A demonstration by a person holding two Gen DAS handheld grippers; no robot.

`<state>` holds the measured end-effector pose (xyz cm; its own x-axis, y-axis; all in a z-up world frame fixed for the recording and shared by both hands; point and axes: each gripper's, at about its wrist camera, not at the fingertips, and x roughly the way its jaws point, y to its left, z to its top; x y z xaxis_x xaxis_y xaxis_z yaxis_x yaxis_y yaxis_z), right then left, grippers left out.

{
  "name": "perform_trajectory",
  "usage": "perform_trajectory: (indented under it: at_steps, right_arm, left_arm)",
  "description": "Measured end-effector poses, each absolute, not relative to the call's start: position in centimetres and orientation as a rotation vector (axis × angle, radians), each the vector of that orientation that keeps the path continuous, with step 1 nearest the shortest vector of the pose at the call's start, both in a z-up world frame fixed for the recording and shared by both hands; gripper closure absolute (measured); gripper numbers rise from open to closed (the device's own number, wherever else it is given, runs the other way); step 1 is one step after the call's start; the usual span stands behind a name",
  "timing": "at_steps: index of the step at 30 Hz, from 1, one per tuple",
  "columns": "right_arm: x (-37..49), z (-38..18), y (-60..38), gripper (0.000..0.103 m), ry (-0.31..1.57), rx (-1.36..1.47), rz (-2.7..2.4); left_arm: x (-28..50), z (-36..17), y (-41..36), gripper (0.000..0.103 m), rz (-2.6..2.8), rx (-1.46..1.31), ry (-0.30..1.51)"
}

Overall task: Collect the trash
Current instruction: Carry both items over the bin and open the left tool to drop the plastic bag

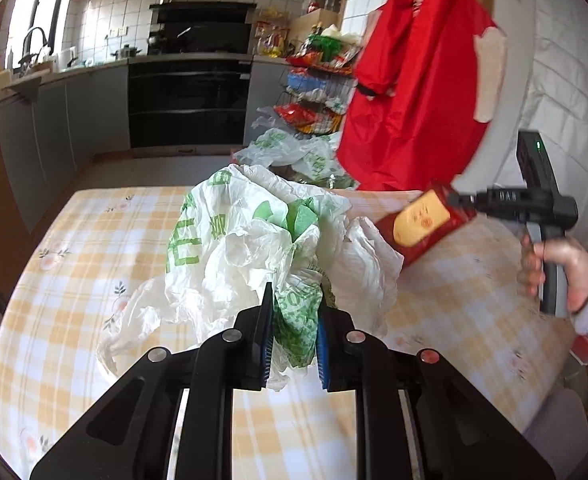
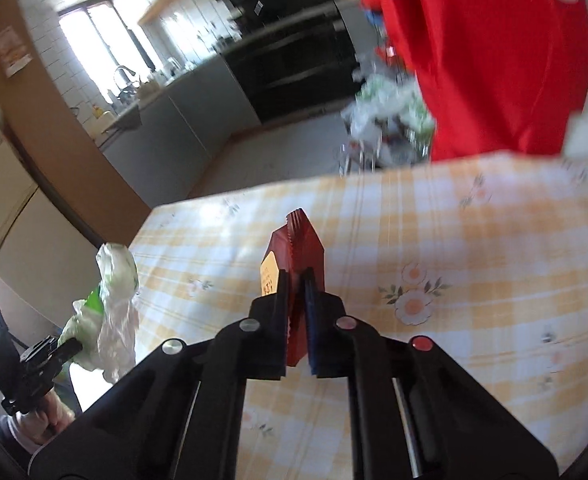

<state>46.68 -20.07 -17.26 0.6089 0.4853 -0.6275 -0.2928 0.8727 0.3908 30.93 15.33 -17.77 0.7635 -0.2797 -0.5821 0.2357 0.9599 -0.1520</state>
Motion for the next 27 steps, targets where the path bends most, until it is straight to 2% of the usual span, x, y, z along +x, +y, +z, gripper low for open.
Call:
perform_trajectory:
  at_steps: [14, 20, 27]
  right_arm:
    - [29.2, -5.5, -22.0, 0.092, 0.59, 0.135, 0.524]
    - [22.4, -4.1, -24.1, 0.092, 0.557, 0.13, 0.514]
    - [16.4, -5.3, -27.2, 0.092, 0.555, 0.194, 0.51]
  left_arm:
    - [15.6, -11.2, 11.7, 0.086, -0.379, -0.126, 0.596]
    - [9.4, -11.2, 6.9, 0.086, -0.491, -0.105, 0.675]
    - [4.6, -14.8, 2.4, 0.085, -0.607, -0.091, 0.858]
